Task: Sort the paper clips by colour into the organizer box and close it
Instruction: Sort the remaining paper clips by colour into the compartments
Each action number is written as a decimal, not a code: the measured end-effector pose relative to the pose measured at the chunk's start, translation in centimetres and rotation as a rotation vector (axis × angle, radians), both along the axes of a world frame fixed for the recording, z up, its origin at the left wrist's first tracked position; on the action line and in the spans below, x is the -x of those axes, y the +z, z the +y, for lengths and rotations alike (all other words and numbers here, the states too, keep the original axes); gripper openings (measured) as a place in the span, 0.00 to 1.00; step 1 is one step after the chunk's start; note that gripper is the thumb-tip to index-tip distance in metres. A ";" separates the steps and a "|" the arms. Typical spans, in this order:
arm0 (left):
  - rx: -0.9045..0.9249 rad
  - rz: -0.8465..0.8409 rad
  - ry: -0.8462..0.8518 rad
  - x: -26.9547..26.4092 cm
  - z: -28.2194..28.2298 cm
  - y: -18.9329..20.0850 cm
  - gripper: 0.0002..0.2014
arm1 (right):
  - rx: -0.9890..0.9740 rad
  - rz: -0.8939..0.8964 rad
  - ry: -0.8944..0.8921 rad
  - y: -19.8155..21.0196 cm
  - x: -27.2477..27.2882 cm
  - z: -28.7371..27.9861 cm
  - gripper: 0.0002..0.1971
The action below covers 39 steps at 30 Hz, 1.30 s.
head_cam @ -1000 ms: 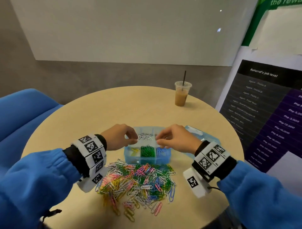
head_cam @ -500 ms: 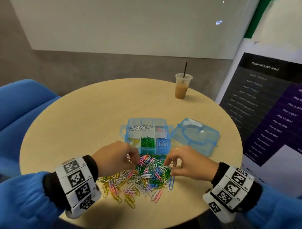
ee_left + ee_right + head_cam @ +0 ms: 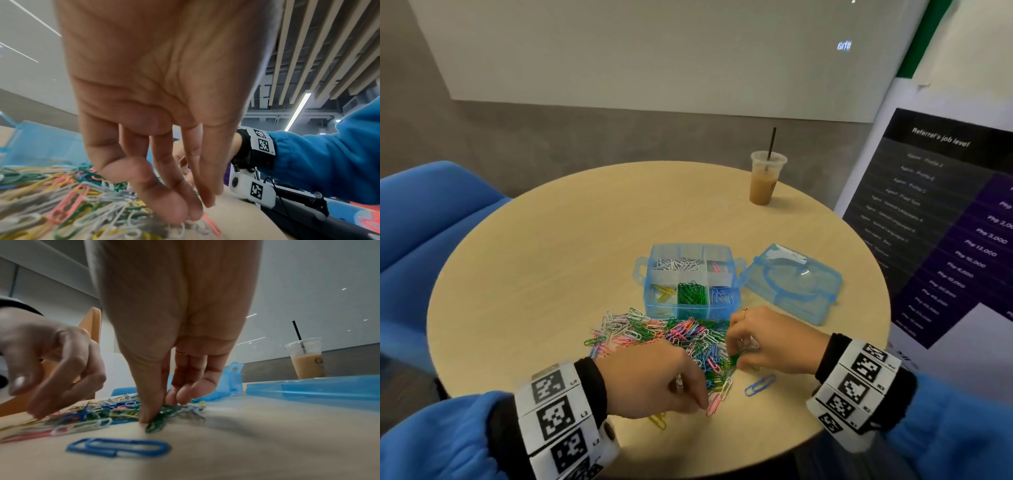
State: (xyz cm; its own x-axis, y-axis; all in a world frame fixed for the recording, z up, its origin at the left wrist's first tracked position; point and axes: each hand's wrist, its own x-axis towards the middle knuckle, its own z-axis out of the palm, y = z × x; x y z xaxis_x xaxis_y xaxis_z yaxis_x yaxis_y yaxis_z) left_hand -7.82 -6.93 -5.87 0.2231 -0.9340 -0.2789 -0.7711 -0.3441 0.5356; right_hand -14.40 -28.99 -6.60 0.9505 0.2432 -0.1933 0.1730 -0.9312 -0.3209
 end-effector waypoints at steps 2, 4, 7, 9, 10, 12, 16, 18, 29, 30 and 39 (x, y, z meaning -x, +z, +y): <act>0.028 0.011 0.025 -0.1 -0.3 -0.1 0.08 | 0.014 0.013 0.018 -0.2 -0.1 -0.2 0.05; 0.068 0.028 0.057 -0.2 -0.6 -0.1 0.08 | 0.032 0.028 0.027 -0.4 -0.2 -0.4 0.06; 0.128 0.055 0.111 -0.4 -0.7 0.0 0.08 | 0.033 0.049 0.022 -0.5 -0.2 -0.6 0.06; 0.156 0.074 0.155 -0.8 -0.7 0.0 0.08 | 0.007 0.047 0.017 -0.3 -0.2 -0.8 0.05; 0.170 0.081 0.184 -0.9 -0.6 0.1 0.08 | -0.012 0.042 0.014 -0.2 -0.1 -0.9 0.04; 0.213 0.102 0.255 -1.3 -0.5 0.0 0.07 | -0.059 0.034 -0.004 0.3 -0.1 -1.1 0.05; 0.309 0.204 0.403 -1.5 -0.7 -0.1 0.05 | -0.301 0.035 -0.100 0.9 0.0 -1.2 0.05; 0.339 0.254 0.447 -1.4 -0.8 -0.1 0.06 | -0.493 0.042 -0.139 1.1 0.0 -0.9 0.05; 0.354 0.390 0.501 -1.4 -0.4 -0.1 0.07 | -1.179 0.055 -0.529 1.8 -1.7 1.1 0.01; 0.347 0.390 0.498 -1.5 -0.3 -0.1 0.07 | -1.199 0.016 -0.571 1.8 -2.2 1.3 0.02; 0.315 0.390 0.454 -1.8 0.5 0.5 0.08 | -0.725 -0.111 -0.541 2.7 -3.2 1.6 0.13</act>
State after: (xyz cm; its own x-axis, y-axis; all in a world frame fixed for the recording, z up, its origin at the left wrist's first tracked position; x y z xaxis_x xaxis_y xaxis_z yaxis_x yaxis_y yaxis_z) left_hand -6.04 -6.38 -5.36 0.5508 -0.8213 -0.1485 -0.3165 -0.3702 0.8734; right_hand -11.17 -27.40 -3.87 0.9742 -0.2156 -0.0672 -0.1640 -0.4709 -0.8668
